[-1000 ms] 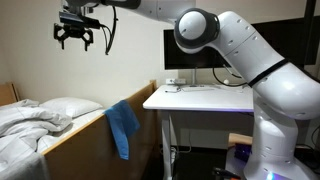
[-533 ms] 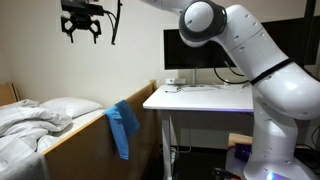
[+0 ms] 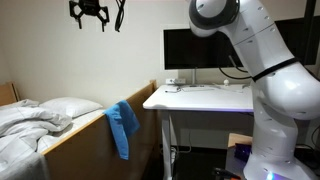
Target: Put the blue cloth on the edge of the bed
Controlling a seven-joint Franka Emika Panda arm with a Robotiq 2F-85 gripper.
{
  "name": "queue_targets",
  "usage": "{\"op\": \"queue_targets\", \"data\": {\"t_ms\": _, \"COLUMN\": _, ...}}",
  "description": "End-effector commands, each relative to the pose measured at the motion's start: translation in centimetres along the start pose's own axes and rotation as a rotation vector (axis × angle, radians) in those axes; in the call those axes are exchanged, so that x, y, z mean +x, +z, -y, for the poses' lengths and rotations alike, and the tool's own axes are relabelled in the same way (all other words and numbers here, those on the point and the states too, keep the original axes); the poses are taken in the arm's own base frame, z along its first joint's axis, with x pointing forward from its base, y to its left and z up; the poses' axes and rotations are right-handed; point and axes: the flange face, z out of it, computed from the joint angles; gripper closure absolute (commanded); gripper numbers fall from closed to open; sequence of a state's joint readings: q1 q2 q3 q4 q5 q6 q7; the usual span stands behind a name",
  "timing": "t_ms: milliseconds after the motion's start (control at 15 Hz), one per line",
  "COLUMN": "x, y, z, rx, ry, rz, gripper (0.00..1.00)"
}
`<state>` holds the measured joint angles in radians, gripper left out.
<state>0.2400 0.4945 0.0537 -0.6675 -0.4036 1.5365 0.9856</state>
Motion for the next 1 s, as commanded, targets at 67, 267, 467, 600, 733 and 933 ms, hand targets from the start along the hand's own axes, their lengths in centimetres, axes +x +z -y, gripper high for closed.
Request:
{"op": "queue_targets", "data": {"t_ms": 67, "x": -0.3, "y": -2.0, "z": -3.4, "rx": -0.052, "ry": 0.132, "rz": 0.029, "gripper": 0.00}}
{"op": "queue_targets", "data": {"t_ms": 267, "x": -0.3, "y": -3.0, "z": -5.5, "rx": -0.050, "ry": 0.203, "rz": 0.030, "gripper": 0.00}}
{"op": "queue_targets", "data": {"t_ms": 467, "x": -0.5, "y": -3.9, "z": -7.8, "rx": -0.069, "ry": 0.266, "rz": 0.024, "gripper": 0.00}}
{"op": "queue_targets", "data": {"t_ms": 600, "x": -0.6, "y": -4.4, "z": -9.6, "rx": -0.087, "ry": 0.314, "rz": 0.003, "gripper": 0.00}}
{"op": "queue_targets", "data": {"t_ms": 733, "x": -0.5, "y": -4.8, "z": -11.3, "rx": -0.085, "ry": 0.370, "rz": -0.036, "gripper": 0.00}}
{"op": "queue_targets", "data": {"t_ms": 933, "x": -0.8, "y": -4.6, "z": -14.3, "rx": -0.108, "ry": 0.434, "rz": -0.047, "gripper": 0.00}}
